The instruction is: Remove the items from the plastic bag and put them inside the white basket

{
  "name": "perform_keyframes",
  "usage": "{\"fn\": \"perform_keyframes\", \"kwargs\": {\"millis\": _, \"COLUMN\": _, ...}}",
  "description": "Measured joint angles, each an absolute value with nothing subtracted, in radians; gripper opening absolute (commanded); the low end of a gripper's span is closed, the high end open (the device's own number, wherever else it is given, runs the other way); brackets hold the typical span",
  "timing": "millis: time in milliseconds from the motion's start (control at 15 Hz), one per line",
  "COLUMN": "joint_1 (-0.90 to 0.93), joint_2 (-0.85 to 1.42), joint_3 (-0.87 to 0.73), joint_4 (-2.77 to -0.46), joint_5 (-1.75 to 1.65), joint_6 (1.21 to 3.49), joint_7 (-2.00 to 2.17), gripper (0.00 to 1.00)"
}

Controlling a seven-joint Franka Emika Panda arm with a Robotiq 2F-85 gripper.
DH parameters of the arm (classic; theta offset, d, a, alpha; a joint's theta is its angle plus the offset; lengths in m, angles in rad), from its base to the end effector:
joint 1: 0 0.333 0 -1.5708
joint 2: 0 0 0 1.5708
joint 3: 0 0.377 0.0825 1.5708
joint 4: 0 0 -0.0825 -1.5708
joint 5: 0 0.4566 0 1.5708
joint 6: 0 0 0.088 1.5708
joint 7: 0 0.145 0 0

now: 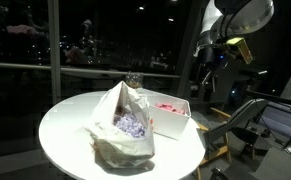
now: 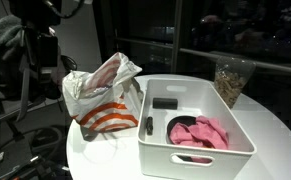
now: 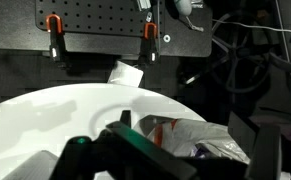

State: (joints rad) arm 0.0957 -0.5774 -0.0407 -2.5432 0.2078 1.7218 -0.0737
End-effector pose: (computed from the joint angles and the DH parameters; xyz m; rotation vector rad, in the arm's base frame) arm 0.3658 0.0472 0.4354 -2.8940 -0.1177 0.3549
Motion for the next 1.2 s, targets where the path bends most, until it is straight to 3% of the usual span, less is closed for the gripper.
{"fn": "perform_keyframes", "kwargs": {"millis": 400, "joint_1": 0.094, "joint_2": -0.565, "joint_3": -0.039, "joint_4": -2.556, "joint_5": 0.208, "joint_6": 1.757, "joint_7": -0.112, "gripper": 1.00}}
{"fn": "perform_keyframes", "kwargs": {"millis": 867, "joint_1": 0.147, "joint_2": -0.253, "joint_3": -0.002, "joint_4": -2.546, "joint_5": 0.208, "joint_6": 2.245, "joint_7": -0.324, "gripper": 1.00}}
{"fn": "perform_keyframes", "kwargs": {"millis": 1200, "joint_1": 0.210, "joint_2": -0.092, "joint_3": 0.108, "joint_4": -2.453, "joint_5": 0.210, "joint_6": 2.310, "joint_7": -0.311, "gripper": 1.00}}
